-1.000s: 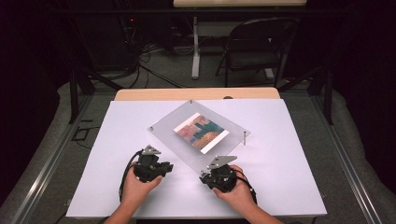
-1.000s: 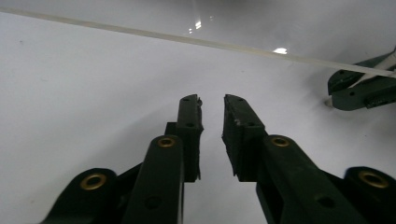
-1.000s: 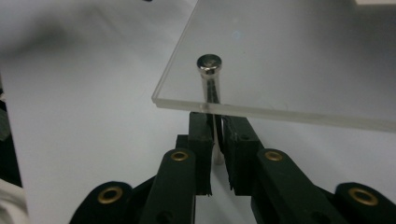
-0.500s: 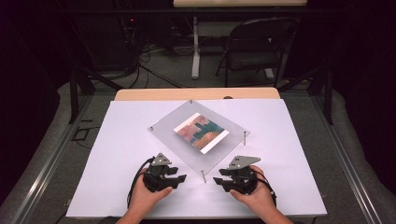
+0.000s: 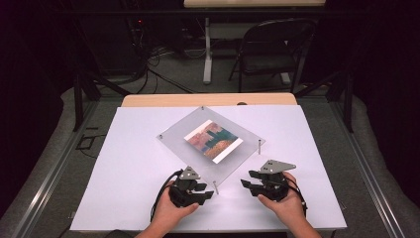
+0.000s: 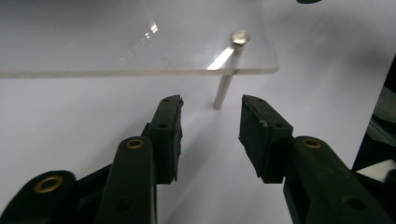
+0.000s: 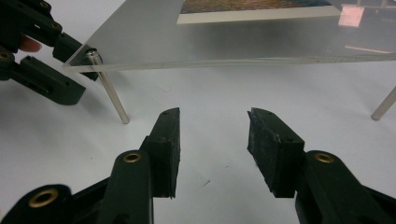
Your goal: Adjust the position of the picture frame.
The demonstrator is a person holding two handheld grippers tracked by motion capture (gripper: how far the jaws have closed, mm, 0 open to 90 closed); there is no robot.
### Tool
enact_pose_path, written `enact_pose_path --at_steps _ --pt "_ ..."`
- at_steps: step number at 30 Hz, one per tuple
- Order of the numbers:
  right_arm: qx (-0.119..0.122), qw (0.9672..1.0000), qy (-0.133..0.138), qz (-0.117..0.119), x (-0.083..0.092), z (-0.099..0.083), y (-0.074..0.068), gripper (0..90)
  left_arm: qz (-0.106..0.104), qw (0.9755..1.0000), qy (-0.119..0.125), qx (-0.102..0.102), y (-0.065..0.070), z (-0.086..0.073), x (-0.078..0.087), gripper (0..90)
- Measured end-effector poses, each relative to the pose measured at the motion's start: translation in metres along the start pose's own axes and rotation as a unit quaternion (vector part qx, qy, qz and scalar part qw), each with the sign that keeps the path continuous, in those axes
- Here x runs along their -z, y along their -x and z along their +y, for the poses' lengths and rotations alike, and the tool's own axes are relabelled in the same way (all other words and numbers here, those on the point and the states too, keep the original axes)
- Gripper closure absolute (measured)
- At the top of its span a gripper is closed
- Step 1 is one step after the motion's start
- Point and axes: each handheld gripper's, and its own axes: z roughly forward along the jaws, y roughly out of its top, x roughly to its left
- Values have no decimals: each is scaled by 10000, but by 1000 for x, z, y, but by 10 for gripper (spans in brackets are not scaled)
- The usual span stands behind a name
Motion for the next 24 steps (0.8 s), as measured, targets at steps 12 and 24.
enact_pose_path --at_steps 12,24 --pt "-151 9999 20 68 2 -1 3 602 100 9999 8 -3 5 7 -23 771" --pt "-304 9995 27 -75 0 -3 13 605 102 9999 89 3 3 8 -20 853"
